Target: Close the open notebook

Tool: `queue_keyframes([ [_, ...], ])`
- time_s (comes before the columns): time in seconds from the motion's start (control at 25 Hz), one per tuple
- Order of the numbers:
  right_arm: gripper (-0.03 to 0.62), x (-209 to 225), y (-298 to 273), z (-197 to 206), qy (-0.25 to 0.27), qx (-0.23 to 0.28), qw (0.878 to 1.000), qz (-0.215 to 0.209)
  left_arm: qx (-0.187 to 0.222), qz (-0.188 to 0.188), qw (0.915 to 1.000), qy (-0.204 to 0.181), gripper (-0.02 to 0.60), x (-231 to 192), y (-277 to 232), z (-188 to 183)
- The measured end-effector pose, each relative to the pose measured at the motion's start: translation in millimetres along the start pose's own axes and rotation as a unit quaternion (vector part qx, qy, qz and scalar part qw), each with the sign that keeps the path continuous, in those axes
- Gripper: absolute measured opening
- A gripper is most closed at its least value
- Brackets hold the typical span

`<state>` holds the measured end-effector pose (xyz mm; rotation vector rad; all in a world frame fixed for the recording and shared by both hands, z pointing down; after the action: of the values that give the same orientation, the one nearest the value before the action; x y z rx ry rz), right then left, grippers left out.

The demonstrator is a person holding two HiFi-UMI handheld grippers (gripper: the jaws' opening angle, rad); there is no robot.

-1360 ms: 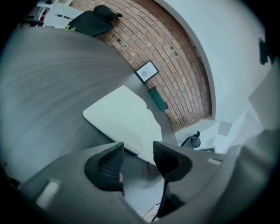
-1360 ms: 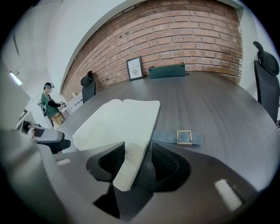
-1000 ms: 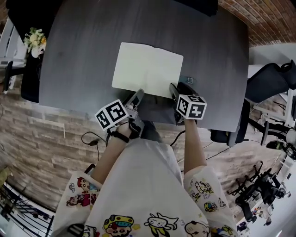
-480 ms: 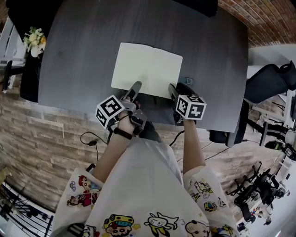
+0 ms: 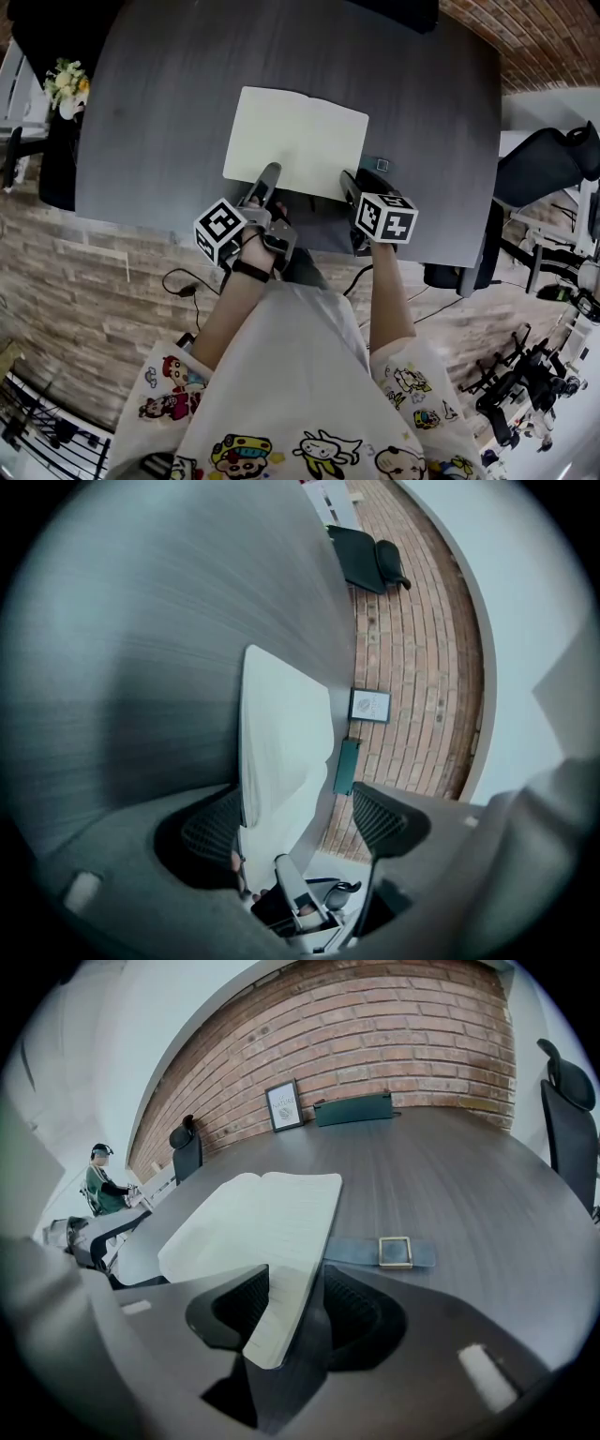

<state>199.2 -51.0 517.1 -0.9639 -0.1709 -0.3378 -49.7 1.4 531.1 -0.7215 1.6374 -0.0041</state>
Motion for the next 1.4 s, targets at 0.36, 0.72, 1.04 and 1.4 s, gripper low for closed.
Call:
queue_keyframes([
  [0.36,0.179,4,-1,-5,0.006,-0.024,1.0,-0.007,0.002,0.04,0.999,0.02,0.359,-6,-3,-2],
  [0.72,0.179,1,-2,-5,0.021,-0.034,0.999,-0.008,0.005,0.066,0.9976,0.02,0.334,-4,-6,-14],
  [1.04,0.181,-1,-4,-7,0.037,-0.05,0.998,-0.007,-0.039,0.059,0.9974,-0.011,0.32,-3,-10,-22],
  [1.4,0.179,-2,-3,-6,0.032,-0.048,0.998,-0.007,-0.029,0.02,0.9994,-0.002,0.133,-16,-7,-22],
])
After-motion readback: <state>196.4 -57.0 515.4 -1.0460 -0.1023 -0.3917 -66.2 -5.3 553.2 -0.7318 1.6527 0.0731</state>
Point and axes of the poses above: the fingertips, and each gripper's own axes: y backward along the fingers, x to its right, z out of its underside, the point moved 9 cm from there along y, backward along the fingers, and after that the axes turned 1 degree about -y, right-handed, at the moved point
